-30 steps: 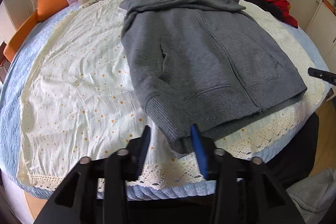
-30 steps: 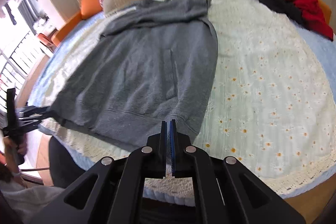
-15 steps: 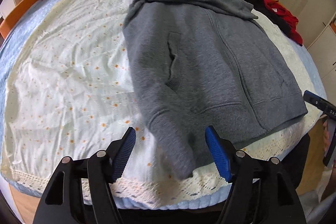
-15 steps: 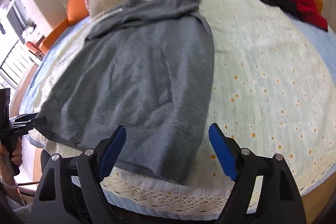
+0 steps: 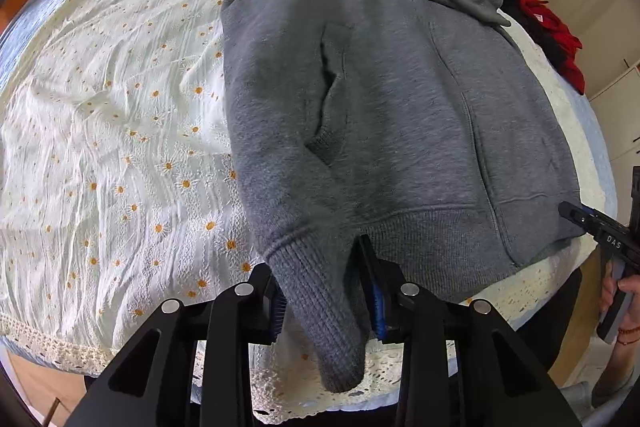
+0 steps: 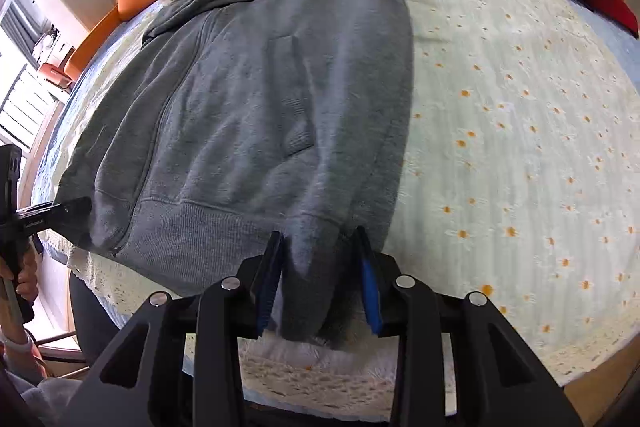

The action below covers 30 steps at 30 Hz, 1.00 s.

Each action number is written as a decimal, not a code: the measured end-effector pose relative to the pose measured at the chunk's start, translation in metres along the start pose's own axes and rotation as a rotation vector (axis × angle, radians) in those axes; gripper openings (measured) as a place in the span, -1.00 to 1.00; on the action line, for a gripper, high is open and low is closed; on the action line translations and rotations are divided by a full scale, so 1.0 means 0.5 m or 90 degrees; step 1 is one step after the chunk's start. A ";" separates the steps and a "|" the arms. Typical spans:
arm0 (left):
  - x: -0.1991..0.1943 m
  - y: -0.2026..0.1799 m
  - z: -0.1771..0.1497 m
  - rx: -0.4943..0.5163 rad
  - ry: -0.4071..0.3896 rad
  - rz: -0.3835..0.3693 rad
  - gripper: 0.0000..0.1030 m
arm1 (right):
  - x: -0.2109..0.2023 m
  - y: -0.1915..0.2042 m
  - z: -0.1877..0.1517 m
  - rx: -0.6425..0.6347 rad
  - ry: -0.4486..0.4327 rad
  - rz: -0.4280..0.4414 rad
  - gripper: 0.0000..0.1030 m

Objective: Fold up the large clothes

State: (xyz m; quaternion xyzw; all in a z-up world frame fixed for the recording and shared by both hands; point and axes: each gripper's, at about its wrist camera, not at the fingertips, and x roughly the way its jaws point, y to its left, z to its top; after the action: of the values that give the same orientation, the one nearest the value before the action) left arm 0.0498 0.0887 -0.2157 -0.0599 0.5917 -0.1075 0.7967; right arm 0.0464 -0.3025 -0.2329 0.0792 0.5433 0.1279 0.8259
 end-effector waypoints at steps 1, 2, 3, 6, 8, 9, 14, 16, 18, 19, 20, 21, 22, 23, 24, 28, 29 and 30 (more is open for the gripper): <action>-0.002 -0.003 -0.002 0.005 -0.002 0.010 -0.18 | -0.005 0.002 -0.002 -0.005 0.000 -0.014 -0.30; -0.002 -0.008 -0.003 0.014 -0.003 0.028 -0.04 | -0.009 0.005 -0.004 -0.010 0.002 -0.027 -0.29; -0.001 -0.015 -0.004 0.025 -0.004 0.049 0.02 | -0.009 0.004 -0.008 -0.012 0.007 -0.038 -0.14; 0.003 -0.037 -0.010 0.062 -0.002 0.079 0.04 | 0.004 0.008 -0.025 -0.022 0.025 -0.062 0.00; 0.008 -0.041 -0.008 0.062 0.005 0.061 -0.22 | 0.011 0.007 -0.029 -0.021 0.021 -0.055 -0.02; 0.009 -0.042 -0.005 0.063 0.004 0.066 -0.26 | 0.011 0.007 -0.028 -0.023 0.016 -0.054 -0.09; -0.002 -0.045 0.004 0.071 -0.002 0.052 -0.66 | -0.004 0.001 -0.019 -0.017 0.003 -0.014 -0.71; -0.014 -0.049 0.009 0.081 -0.006 0.049 -0.71 | -0.013 0.002 -0.011 -0.017 -0.002 0.007 -0.76; -0.028 -0.046 0.016 0.076 -0.011 0.035 -0.73 | -0.024 -0.006 -0.002 -0.002 -0.009 0.036 -0.77; -0.040 -0.042 0.023 0.069 -0.017 0.020 -0.74 | -0.029 -0.006 0.006 0.001 -0.014 0.044 -0.78; -0.049 -0.040 0.031 0.064 -0.023 0.011 -0.75 | -0.036 -0.008 0.015 0.003 -0.022 0.053 -0.78; -0.057 -0.039 0.039 0.062 -0.029 0.005 -0.77 | -0.044 -0.008 0.025 0.004 -0.029 0.064 -0.78; -0.070 -0.038 0.052 0.061 -0.039 -0.005 -0.77 | -0.049 -0.007 0.039 0.002 -0.035 0.071 -0.78; -0.082 -0.040 0.065 0.062 -0.049 -0.007 -0.77 | -0.057 -0.004 0.051 -0.004 -0.048 0.074 -0.78; -0.091 -0.040 0.074 0.063 -0.058 -0.010 -0.77 | -0.067 0.002 0.067 -0.013 -0.061 0.075 -0.78; -0.130 -0.061 0.143 0.097 -0.105 -0.001 -0.77 | -0.098 0.031 0.128 -0.061 -0.107 0.059 -0.79; -0.134 -0.066 0.157 0.104 -0.113 0.006 -0.77 | -0.104 0.042 0.147 -0.081 -0.117 0.049 -0.79; -0.139 -0.074 0.179 0.116 -0.123 0.017 -0.77 | -0.110 0.051 0.159 -0.095 -0.126 0.041 -0.79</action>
State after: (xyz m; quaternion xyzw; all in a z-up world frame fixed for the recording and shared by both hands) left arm 0.1123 0.0666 -0.1164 0.0104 0.5011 -0.1439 0.8533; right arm 0.0955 -0.2938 -0.1461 0.0474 0.4456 0.1858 0.8745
